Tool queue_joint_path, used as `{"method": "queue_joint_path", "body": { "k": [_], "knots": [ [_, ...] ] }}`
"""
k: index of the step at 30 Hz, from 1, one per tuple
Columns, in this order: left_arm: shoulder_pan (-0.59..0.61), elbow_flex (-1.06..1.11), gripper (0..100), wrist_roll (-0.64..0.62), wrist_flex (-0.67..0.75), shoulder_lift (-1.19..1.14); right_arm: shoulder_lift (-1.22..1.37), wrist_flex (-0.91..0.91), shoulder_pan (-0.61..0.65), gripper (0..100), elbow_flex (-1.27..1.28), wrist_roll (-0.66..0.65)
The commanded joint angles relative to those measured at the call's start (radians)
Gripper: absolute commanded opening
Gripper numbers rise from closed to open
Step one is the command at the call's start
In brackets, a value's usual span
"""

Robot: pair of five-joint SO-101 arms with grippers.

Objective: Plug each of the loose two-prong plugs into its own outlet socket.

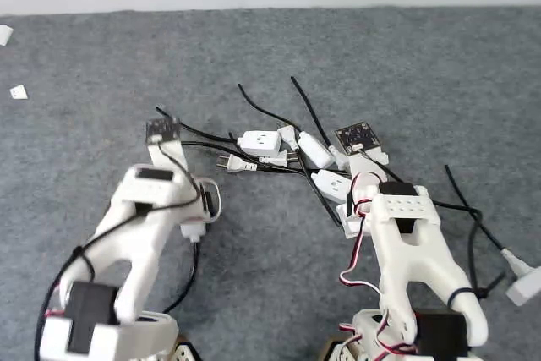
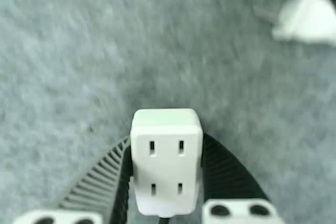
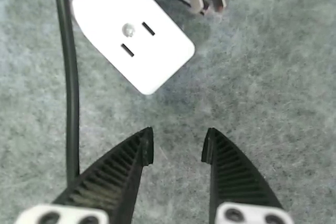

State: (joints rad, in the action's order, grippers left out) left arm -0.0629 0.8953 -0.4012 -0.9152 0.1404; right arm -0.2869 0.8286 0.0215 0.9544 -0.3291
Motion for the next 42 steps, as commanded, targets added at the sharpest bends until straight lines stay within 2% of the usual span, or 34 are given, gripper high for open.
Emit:
{"method": "queue_joint_path", "body": {
  "k": [1, 4, 9, 12, 14, 18, 20, 21, 32, 40, 42],
  "knots": [
    [-0.012, 0.067, 1, -0.008, 0.057, 0.089, -0.010, 0.007, 0.002, 16.5, -0.052, -0.002],
    [-0.014, 0.084, 1, -0.008, 0.097, 0.089, -0.016, 0.048, 0.022, 16.5, -0.080, 0.009],
    [-0.014, 0.081, 1, -0.008, 0.100, 0.089, -0.068, 0.229, 0.088, 16.5, -0.285, 0.058],
    [-0.014, 0.087, 1, -0.008, 0.100, 0.089, -0.054, 0.315, 0.211, 16.5, -0.397, 0.048],
    [-0.012, 0.088, 1, -0.008, 0.100, 0.089, -0.013, 0.348, 0.302, 16.5, -0.457, -0.021],
    [0.018, 0.088, 1, 0.026, 0.098, 0.089, 0.137, 0.323, 0.394, 16.5, -0.546, -0.313],
    [0.052, 0.084, 1, 0.066, 0.098, 0.089, 0.228, 0.260, 0.400, 16.6, -0.559, -0.453],
    [0.060, 0.084, 1, 0.078, 0.098, 0.089, 0.272, 0.231, 0.403, 16.6, -0.565, -0.480],
    [0.061, 0.085, 1, 0.083, 0.098, 0.087, 0.495, 0.067, 0.424, 16.5, -0.618, -0.479],
    [0.061, 0.085, 1, 0.083, 0.098, 0.087, 0.490, 0.071, 0.328, 16.2, -0.611, -0.470],
    [0.061, 0.085, 1, 0.083, 0.098, 0.087, 0.487, 0.067, 0.295, 11.1, -0.617, -0.427]
  ]
}}
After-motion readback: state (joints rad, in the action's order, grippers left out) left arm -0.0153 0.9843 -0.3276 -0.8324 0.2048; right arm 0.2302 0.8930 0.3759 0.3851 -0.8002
